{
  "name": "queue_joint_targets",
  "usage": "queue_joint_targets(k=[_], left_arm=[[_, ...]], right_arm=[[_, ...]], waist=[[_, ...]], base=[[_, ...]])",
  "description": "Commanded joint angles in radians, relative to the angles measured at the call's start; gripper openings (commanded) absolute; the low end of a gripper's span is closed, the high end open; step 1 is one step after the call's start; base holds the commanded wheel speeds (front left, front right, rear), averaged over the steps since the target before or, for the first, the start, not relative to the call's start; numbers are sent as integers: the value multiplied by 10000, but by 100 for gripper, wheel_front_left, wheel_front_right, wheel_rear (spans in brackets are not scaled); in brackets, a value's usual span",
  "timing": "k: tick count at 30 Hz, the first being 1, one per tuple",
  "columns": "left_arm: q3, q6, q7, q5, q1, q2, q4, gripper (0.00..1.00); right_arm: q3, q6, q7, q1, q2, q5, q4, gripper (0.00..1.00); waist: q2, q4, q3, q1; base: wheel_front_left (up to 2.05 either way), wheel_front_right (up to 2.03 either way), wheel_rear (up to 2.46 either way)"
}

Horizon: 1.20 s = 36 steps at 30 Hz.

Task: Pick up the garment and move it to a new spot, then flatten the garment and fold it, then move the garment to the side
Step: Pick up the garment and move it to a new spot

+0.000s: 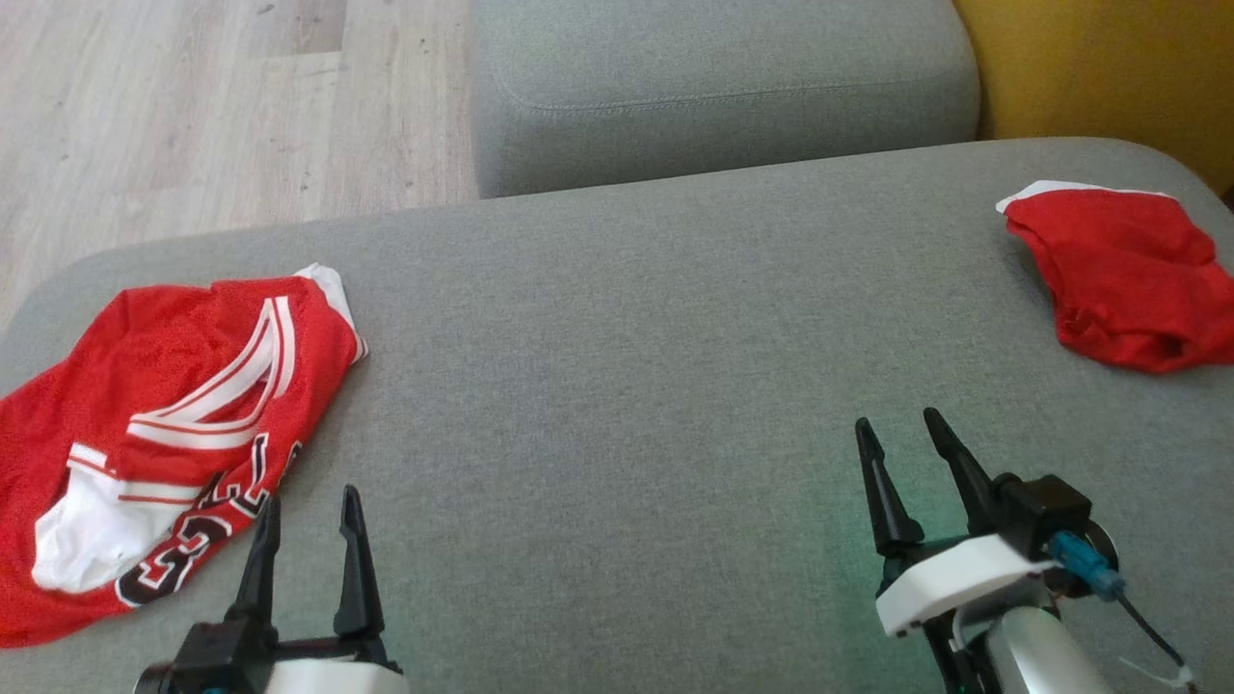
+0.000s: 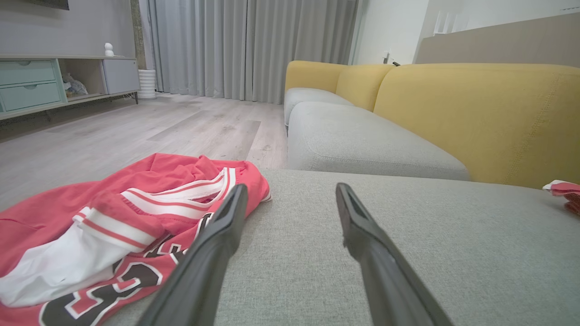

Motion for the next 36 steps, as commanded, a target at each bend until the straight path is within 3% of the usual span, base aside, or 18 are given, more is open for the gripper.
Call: queue_joint_targets(k=[1, 11, 18, 36], left_arm=[[323, 8, -24, 76, -260, -7, -253, 100], [236, 30, -24, 91, -275, -7, -269, 100], [222, 17, -24, 221, -354, -7, -330, 100], [1147, 102, -24, 105, 66, -7, -674, 100]], right_arm=[[162, 67, -108, -173, 95, -92, -312, 100], [202, 67, -108, -159, 106, -82, -395, 100], [134, 67, -108, -37, 107, -115, -460, 100], [282, 67, -109, 3, 108, -141, -536, 100]], waist=[[-1, -13, 16, 0], [-1, -23, 65, 0], [-1, 625, 111, 0], [-1, 4002, 386, 0]], base=[[0, 0, 0], [0, 0, 0], [0, 0, 0], [0, 0, 0]])
